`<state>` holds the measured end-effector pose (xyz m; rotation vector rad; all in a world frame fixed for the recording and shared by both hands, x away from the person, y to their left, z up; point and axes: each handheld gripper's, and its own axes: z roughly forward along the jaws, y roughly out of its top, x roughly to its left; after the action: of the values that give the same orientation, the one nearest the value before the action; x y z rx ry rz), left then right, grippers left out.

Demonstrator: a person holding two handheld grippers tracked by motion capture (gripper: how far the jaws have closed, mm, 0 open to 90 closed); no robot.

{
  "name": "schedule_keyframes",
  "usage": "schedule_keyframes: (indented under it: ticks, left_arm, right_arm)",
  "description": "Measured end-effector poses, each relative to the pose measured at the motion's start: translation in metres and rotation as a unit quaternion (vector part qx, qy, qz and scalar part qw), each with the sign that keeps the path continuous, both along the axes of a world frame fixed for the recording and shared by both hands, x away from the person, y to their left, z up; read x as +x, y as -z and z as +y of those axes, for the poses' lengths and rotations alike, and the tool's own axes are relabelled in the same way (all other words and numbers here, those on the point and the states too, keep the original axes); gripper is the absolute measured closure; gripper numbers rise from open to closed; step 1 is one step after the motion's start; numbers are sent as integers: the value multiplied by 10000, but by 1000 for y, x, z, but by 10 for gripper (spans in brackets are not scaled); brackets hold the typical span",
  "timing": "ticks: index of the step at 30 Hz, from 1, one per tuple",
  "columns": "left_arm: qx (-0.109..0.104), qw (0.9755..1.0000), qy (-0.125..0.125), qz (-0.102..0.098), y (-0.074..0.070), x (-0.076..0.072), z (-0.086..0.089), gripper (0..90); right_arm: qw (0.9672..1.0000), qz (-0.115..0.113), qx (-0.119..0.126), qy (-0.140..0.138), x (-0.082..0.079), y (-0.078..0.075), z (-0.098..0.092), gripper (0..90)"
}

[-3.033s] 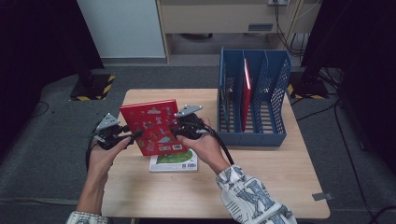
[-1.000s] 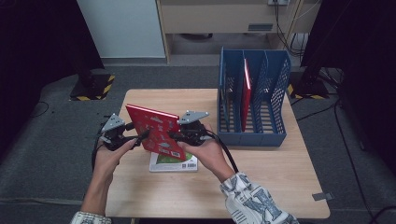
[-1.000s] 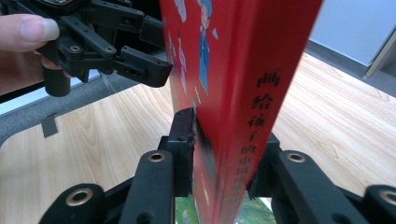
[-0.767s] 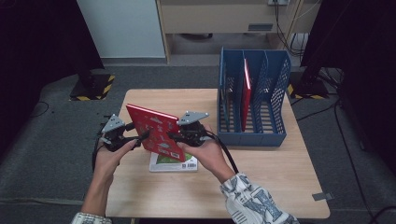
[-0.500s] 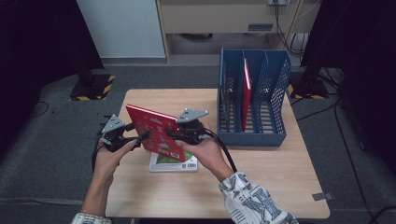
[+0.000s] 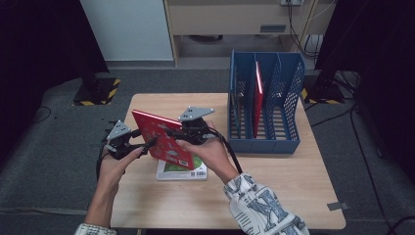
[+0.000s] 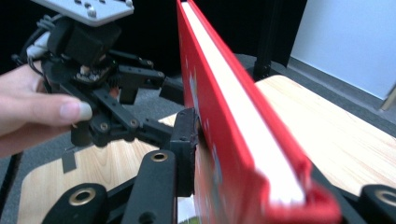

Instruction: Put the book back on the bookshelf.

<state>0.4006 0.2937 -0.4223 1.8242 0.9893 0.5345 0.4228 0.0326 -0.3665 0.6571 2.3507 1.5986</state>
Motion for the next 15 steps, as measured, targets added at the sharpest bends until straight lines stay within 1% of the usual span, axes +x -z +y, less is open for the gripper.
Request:
schedule_keyframes:
  ticks: [7,12,14,15]
  left_arm:
    - [-1,10000,-2,3,0,0,0,270]
    - [-1,10000,-13,-8,0,0,0,269]
    - [26,10000,-11,-31,1,0,-1,265]
    - [6,10000,-24,-45,2,0,-1,262]
  right_arm:
    - [9999,4,23,-109,4,-1,4,720]
    - [9999,36,96,-111,6,1,7,728]
    - [9999,15,98,-115,6,1,7,733]
    - [9999,11,103,-119,6,1,7,734]
